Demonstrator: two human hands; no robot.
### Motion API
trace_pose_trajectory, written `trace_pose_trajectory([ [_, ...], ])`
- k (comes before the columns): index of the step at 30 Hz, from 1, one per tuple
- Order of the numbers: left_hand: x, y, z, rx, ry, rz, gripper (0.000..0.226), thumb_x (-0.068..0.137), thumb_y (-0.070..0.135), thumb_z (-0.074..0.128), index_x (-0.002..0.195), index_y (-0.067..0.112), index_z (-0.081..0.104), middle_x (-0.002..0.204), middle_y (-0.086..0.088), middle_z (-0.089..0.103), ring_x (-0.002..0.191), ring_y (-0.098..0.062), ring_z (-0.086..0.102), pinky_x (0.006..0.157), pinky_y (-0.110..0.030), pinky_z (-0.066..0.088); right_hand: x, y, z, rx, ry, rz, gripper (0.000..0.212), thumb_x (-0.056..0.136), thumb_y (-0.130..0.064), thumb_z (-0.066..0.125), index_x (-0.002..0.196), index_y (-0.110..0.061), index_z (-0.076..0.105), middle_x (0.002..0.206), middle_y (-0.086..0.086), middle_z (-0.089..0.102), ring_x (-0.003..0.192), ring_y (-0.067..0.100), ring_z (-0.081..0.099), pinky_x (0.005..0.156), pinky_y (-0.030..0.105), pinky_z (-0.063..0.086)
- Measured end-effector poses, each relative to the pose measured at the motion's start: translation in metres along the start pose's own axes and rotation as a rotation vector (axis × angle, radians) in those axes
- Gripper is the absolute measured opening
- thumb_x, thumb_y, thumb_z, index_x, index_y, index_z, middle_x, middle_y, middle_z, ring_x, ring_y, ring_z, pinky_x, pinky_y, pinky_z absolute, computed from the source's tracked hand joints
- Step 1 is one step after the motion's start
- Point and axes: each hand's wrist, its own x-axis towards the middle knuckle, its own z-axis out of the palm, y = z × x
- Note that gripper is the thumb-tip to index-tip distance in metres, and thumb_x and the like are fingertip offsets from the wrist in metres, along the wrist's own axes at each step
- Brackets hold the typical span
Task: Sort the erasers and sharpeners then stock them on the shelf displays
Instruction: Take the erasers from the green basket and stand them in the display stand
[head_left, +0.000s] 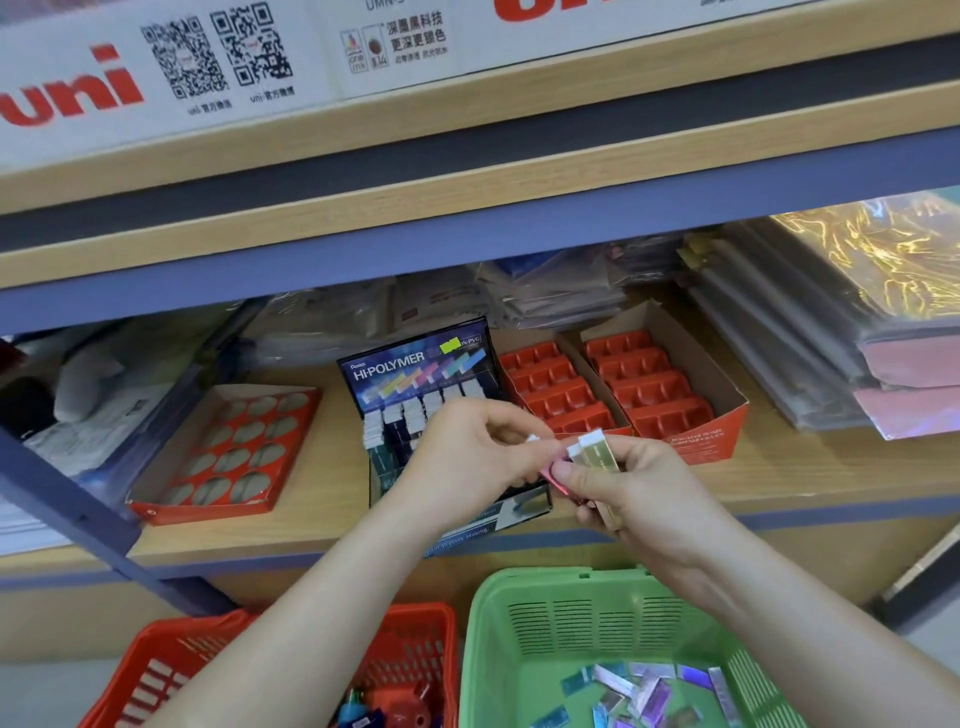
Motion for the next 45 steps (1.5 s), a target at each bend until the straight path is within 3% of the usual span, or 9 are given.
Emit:
trace_pose_trajectory([
  [4, -0.006, 0.002, -0.033, 0.027, 0.226, -0.007, 0.007, 0.078, 0.018, 0.078, 0.081, 0.023, 0.076, 0.07, 0.0, 0.073, 0.064, -0.014, 0.068, 0.068, -0.029, 0.057, -0.002, -0.003, 0.003, 0.037, 0.041, 0.077, 0.014, 0.093, -0.02, 0.063, 0.103, -0.015, 0.071, 0.081, 0.004, 0.07, 0.064, 0.013, 0.063, 0.044, 0.018, 0.042],
  [7, -0.008, -0.005, -0.063, 0.2, 0.345, 0.001, 0.01, 0.084, 0.021, 0.073, 0.086, 0.03, 0.076, 0.076, 0.008, 0.072, 0.075, -0.016, 0.066, 0.071, -0.026, 0.053, 0.0, -0.006, 0.0, 0.089, 0.064, 0.148, 0.018, 0.096, -0.012, 0.055, 0.111, -0.008, 0.065, 0.076, 0.006, 0.065, 0.054, 0.012, 0.052, 0.036, 0.017, 0.032],
  [12, -0.012, -0.026, -0.075, 0.394, 0.356, 0.038, 0.011, 0.082, 0.02, 0.074, 0.088, 0.03, 0.072, 0.08, 0.015, 0.068, 0.075, -0.002, 0.062, 0.068, -0.016, 0.047, -0.004, -0.006, 0.005, 0.089, -0.018, 0.177, 0.012, 0.091, 0.001, 0.058, 0.103, -0.001, 0.059, 0.1, 0.013, 0.075, 0.076, 0.024, 0.072, 0.05, 0.022, 0.05],
  [15, -0.013, -0.038, -0.079, 0.433, 0.421, 0.031, 0.007, 0.08, 0.022, 0.076, 0.083, 0.028, 0.074, 0.077, 0.02, 0.067, 0.075, 0.004, 0.061, 0.067, -0.011, 0.045, -0.005, -0.003, 0.007, 0.066, -0.037, 0.168, 0.008, 0.096, -0.006, 0.055, 0.103, -0.005, 0.057, 0.1, 0.01, 0.075, 0.068, 0.02, 0.071, 0.042, 0.019, 0.047],
  [18, -0.012, -0.05, -0.077, 0.476, 0.392, 0.038, 0.009, 0.081, 0.023, 0.076, 0.09, 0.023, 0.077, 0.078, 0.014, 0.069, 0.075, 0.0, 0.062, 0.063, -0.008, 0.044, -0.003, 0.001, 0.007, 0.034, -0.042, 0.168, 0.007, 0.097, -0.007, 0.054, 0.101, -0.006, 0.06, 0.086, 0.01, 0.071, 0.059, 0.012, 0.065, 0.043, 0.019, 0.047],
  [23, -0.008, -0.064, -0.069, 0.555, 0.35, 0.106, 0.014, 0.082, 0.024, 0.074, 0.095, 0.02, 0.077, 0.091, 0.004, 0.07, 0.08, -0.011, 0.061, 0.072, -0.021, 0.046, -0.001, 0.005, 0.007, 0.061, -0.053, 0.172, 0.011, 0.095, 0.004, 0.052, 0.093, -0.001, 0.062, 0.072, 0.007, 0.059, 0.062, 0.013, 0.062, 0.058, 0.024, 0.058],
  [27, -0.006, -0.068, -0.08, 0.6, 0.39, 0.145, 0.016, 0.087, 0.018, 0.069, 0.101, 0.017, 0.075, 0.087, 0.007, 0.063, 0.079, -0.007, 0.054, 0.071, -0.01, 0.034, -0.001, 0.006, 0.004, 0.039, -0.036, 0.178, 0.01, 0.094, 0.005, 0.054, 0.095, 0.002, 0.063, 0.074, 0.009, 0.063, 0.067, 0.016, 0.066, 0.061, 0.026, 0.059],
  [37, -0.005, -0.089, -0.067, 0.673, 0.313, 0.169, 0.026, 0.081, 0.016, 0.075, 0.107, 0.014, 0.073, 0.095, -0.003, 0.071, 0.084, -0.019, 0.064, 0.079, -0.027, 0.05, -0.001, 0.007, 0.009, 0.126, -0.033, 0.164, 0.005, 0.086, -0.003, 0.065, 0.09, -0.003, 0.067, 0.08, 0.012, 0.068, 0.074, 0.021, 0.071, 0.056, 0.026, 0.059],
  [45, -0.011, -0.086, -0.06, 0.669, 0.394, 0.103, 0.048, 0.084, 0.019, 0.072, 0.129, 0.018, 0.055, 0.1, 0.001, 0.068, 0.086, -0.019, 0.063, 0.078, -0.033, 0.054, -0.004, 0.005, 0.009, 0.143, -0.114, 0.164, 0.02, 0.089, 0.0, 0.061, 0.109, -0.002, 0.067, 0.099, 0.018, 0.074, 0.082, 0.025, 0.074, 0.059, 0.025, 0.06],
])
